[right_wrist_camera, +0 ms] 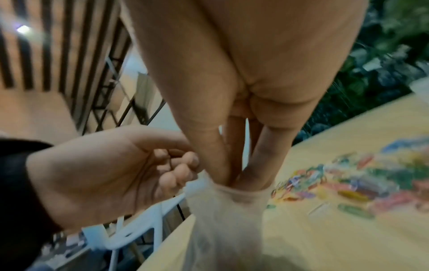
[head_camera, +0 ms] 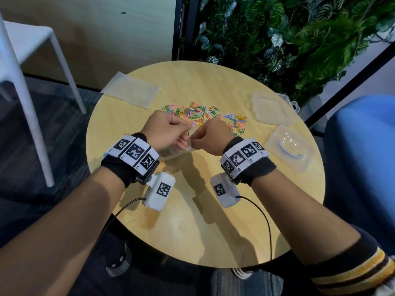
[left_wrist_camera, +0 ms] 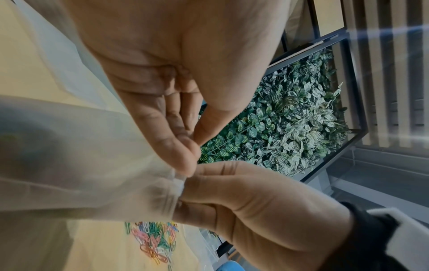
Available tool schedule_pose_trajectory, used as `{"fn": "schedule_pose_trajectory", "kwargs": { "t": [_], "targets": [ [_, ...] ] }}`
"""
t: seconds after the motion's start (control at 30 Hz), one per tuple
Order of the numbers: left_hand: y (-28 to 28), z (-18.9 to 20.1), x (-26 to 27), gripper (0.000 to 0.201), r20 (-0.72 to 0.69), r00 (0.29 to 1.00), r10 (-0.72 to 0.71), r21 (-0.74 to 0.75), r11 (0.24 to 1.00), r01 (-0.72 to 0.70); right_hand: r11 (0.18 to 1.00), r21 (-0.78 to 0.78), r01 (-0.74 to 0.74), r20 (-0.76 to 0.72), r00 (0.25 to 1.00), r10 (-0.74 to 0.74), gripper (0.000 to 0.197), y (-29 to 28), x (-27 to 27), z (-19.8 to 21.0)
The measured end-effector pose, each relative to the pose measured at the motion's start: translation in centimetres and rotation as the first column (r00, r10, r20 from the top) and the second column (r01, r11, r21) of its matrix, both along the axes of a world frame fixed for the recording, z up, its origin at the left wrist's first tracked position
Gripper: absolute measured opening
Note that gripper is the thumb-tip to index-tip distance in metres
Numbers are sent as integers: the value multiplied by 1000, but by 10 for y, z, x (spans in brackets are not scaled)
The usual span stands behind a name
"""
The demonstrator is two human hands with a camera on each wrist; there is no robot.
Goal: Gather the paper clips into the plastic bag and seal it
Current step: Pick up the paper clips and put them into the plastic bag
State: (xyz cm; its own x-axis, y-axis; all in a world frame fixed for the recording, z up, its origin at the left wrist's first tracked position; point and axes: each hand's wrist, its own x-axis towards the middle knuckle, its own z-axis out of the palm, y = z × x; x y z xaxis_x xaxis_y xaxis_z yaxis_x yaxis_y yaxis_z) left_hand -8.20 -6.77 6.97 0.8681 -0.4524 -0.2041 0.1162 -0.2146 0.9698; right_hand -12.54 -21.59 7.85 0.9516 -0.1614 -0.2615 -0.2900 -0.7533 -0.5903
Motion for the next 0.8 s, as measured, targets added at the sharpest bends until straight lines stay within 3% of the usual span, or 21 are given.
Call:
{"fn": "schedule_pose_trajectory", "kwargs": {
  "t": [0.07, 0.13, 0.2, 0.3, 0.37, 0.4, 0.47, 0.53, 0.67, 0.8],
  "targets": [
    [1, 0, -1, 12, 4, 1000, 3, 1, 1000, -3, 991, 132, -17, -16, 1000, 19, 9, -4, -5, 1],
    [4, 2, 0, 12, 5, 1000, 18, -4, 1000, -18, 880, 455, 139, -15, 989, -149, 8, -15, -16, -2],
    [8, 4, 2, 12, 6, 999, 33, -13, 999, -33, 788, 538, 299, -49, 945, -325, 10, -34, -31, -10],
    [12, 7, 4, 15, 12, 999, 30, -25, 999, -29, 850, 230, 473, -322, 861, -392, 27, -62, -64, -29],
    [13, 8, 2, 15, 24, 999, 26, -26, 999, -26, 863, 97, 496, -501, 773, -389, 42, -66, -82, -46],
    [13, 9, 1, 14, 30, 999, 26, -23, 999, -25, 876, 31, 481, -520, 756, -397, 52, -65, -86, -56],
    [13, 8, -2, 13, 32, 999, 29, -19, 999, -28, 901, -150, 407, -444, 786, -429, 62, -59, -82, -70],
    [14, 7, -2, 14, 24, 999, 35, -22, 999, -35, 876, -231, 424, -279, 833, -477, 63, -57, -68, -74],
    [17, 1, 0, 15, -4, 999, 45, -33, 998, -45, 772, -159, 615, -55, 775, -629, 69, -73, -32, -77],
    [21, 0, 6, 12, -13, 999, 39, -45, 998, -40, 769, -154, 620, -27, 776, -630, 83, -89, 3, -74]
  ]
}}
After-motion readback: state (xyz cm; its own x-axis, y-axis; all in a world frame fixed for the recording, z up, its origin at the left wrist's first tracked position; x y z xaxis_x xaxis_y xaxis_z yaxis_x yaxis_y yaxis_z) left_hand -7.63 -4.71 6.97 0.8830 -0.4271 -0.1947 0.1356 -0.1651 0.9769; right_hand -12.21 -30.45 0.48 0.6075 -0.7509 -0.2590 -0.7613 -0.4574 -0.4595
